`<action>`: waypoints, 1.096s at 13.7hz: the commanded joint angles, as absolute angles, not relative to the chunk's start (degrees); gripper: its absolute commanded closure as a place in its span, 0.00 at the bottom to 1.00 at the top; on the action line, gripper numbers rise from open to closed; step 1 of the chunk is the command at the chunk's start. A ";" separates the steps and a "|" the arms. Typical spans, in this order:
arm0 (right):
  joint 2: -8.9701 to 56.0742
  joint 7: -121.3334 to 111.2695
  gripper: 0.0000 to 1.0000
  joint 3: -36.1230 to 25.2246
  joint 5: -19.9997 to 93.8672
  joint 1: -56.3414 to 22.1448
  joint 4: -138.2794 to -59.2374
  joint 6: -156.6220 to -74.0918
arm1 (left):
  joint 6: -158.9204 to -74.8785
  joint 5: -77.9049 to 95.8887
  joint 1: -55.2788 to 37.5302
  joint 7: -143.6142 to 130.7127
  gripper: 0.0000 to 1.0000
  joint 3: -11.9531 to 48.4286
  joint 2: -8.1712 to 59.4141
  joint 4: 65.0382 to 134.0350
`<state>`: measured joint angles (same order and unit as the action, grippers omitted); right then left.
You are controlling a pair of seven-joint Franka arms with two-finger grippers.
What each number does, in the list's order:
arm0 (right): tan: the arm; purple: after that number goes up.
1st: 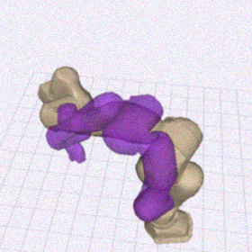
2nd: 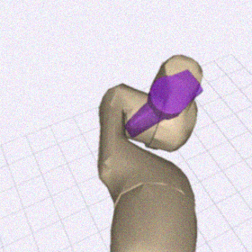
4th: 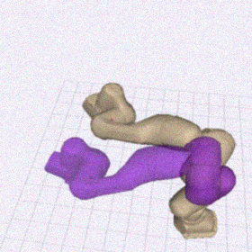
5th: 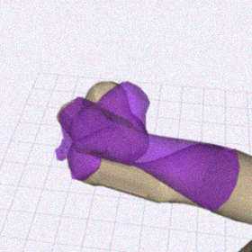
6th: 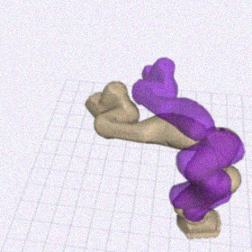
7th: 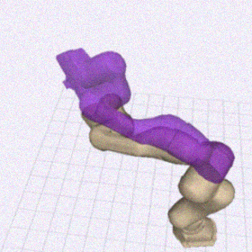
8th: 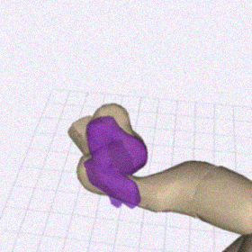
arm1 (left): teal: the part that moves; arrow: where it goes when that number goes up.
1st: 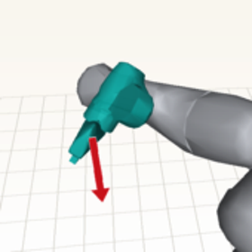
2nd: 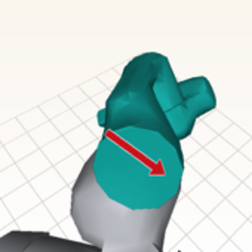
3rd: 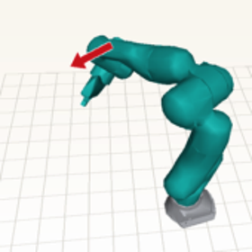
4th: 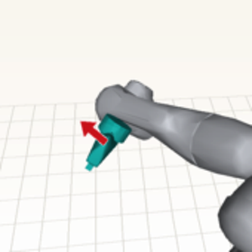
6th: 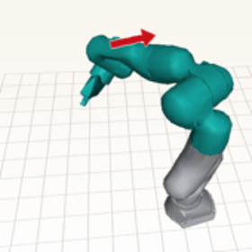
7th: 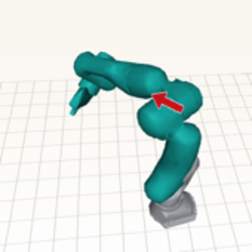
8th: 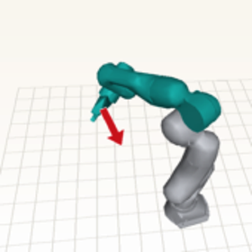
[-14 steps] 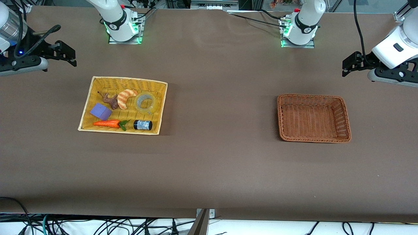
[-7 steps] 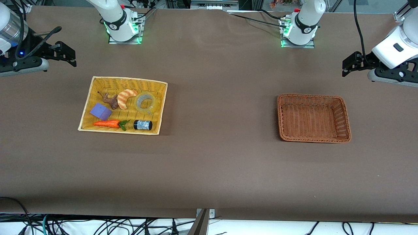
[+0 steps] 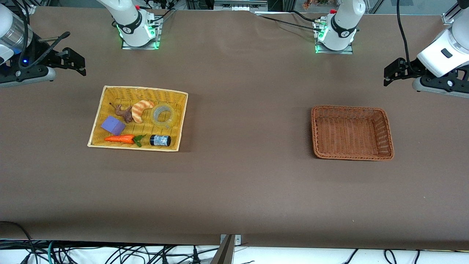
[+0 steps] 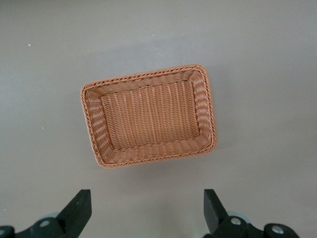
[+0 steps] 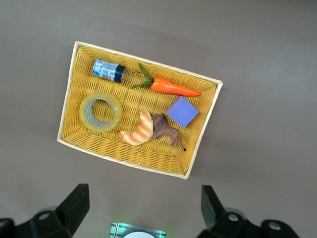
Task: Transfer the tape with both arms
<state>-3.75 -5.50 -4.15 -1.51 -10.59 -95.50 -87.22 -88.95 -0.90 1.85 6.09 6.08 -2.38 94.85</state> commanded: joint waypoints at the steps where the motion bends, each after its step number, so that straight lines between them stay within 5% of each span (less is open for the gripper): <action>1: -4.04 -5.98 0.00 -3.87 -2.29 -10.28 -95.45 -86.66 | -87.63 -0.88 1.67 5.71 0.00 6.07 -1.67 92.90; 8: -2.73 -5.98 0.00 -3.52 -1.85 -10.28 -98.16 -87.97 | -87.63 -0.97 1.58 5.71 0.00 6.24 -1.58 92.90; 15: 0.69 -0.97 0.00 2.37 -1.23 -10.28 -113.35 -109.38 | -87.63 -0.97 1.58 5.80 0.00 6.06 -1.58 92.90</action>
<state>0.44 -2.49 0.95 -1.44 -10.67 -108.36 -103.46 -88.94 -0.90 1.83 6.09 6.17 -2.38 94.80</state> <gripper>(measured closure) 0.000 0.000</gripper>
